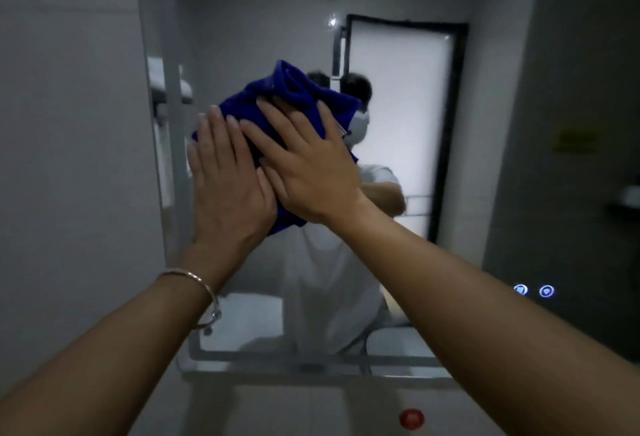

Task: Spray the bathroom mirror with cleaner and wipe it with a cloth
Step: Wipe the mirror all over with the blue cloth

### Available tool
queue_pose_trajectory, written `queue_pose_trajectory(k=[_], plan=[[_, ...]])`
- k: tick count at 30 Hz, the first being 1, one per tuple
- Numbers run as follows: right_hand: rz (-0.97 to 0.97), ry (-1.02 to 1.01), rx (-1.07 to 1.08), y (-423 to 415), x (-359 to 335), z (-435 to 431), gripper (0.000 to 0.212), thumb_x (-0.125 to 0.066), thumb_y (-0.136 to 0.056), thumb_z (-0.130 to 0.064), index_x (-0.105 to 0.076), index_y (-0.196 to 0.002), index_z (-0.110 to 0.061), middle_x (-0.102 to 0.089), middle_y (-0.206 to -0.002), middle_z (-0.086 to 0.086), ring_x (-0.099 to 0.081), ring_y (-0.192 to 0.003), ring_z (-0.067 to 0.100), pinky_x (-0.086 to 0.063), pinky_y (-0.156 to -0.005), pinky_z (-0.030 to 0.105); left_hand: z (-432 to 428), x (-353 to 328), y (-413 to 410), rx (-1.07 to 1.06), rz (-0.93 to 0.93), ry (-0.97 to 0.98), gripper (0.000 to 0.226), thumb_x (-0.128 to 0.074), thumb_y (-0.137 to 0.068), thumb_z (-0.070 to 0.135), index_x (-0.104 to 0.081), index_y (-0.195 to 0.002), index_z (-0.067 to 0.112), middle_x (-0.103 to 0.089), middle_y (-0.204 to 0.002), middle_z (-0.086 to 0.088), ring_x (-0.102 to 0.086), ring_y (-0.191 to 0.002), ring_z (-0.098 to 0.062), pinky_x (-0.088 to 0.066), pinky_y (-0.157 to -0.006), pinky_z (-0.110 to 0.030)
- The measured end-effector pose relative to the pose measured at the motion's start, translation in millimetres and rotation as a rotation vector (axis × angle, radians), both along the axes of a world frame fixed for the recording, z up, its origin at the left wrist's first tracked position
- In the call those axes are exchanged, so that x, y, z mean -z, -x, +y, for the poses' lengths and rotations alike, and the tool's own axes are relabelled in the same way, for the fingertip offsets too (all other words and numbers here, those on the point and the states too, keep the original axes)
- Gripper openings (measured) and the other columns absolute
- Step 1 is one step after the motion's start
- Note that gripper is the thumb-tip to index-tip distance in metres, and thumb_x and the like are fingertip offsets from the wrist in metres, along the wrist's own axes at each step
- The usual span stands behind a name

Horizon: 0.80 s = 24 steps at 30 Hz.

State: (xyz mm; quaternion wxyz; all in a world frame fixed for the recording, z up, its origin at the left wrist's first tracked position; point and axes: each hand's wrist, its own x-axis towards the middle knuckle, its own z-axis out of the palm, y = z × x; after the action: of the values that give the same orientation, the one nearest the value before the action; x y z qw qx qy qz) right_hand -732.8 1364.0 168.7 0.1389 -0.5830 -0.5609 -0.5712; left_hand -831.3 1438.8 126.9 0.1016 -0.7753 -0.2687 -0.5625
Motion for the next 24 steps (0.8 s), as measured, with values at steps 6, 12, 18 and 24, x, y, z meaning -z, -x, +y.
queue_pose_trajectory(k=[6,12,18,24], plan=[[0.037,-0.007,0.002,-45,31,-54,0.049,-0.038,-0.096,-0.036,-0.041,-0.143,-0.021,-0.037,-0.151,0.008,-0.034,-0.138,0.025,-0.019,-0.112,0.055,-39,22,-41,-0.010,0.084,-0.108,0.064,-0.021,-0.092,0.029,-0.010,-0.143,-0.008,-0.012,-0.151,-0.029,-0.009,-0.142,-0.039,-0.014,-0.114,-0.053],[0.062,-0.066,0.006,-81,41,-91,0.049,-0.042,-0.095,-0.035,-0.042,-0.142,-0.020,-0.039,-0.149,0.009,-0.037,-0.136,0.025,-0.022,-0.111,0.054,-72,23,-74,0.012,0.137,-0.210,0.063,-0.018,-0.093,0.029,-0.006,-0.142,-0.008,-0.011,-0.151,-0.030,-0.009,-0.141,-0.040,-0.015,-0.114,-0.053],[0.122,-0.087,0.107,-135,54,-155,0.050,-0.035,-0.097,-0.037,-0.035,-0.144,-0.021,-0.034,-0.151,0.009,-0.029,-0.138,0.023,-0.017,-0.112,0.052,-130,27,-131,0.074,0.149,-0.293,0.063,-0.021,-0.095,0.030,-0.010,-0.143,-0.008,-0.006,-0.150,-0.028,-0.009,-0.142,-0.040,-0.017,-0.115,-0.052],[0.184,-0.086,0.201,-193,67,-228,0.054,-0.029,-0.097,-0.039,-0.022,-0.147,-0.022,-0.022,-0.154,0.006,-0.024,-0.140,0.022,-0.013,-0.113,0.050,-194,27,-194,0.100,0.190,-0.341,0.066,-0.020,-0.091,0.034,-0.008,-0.143,-0.004,-0.003,-0.150,-0.022,-0.004,-0.142,-0.035,-0.014,-0.116,-0.049]])
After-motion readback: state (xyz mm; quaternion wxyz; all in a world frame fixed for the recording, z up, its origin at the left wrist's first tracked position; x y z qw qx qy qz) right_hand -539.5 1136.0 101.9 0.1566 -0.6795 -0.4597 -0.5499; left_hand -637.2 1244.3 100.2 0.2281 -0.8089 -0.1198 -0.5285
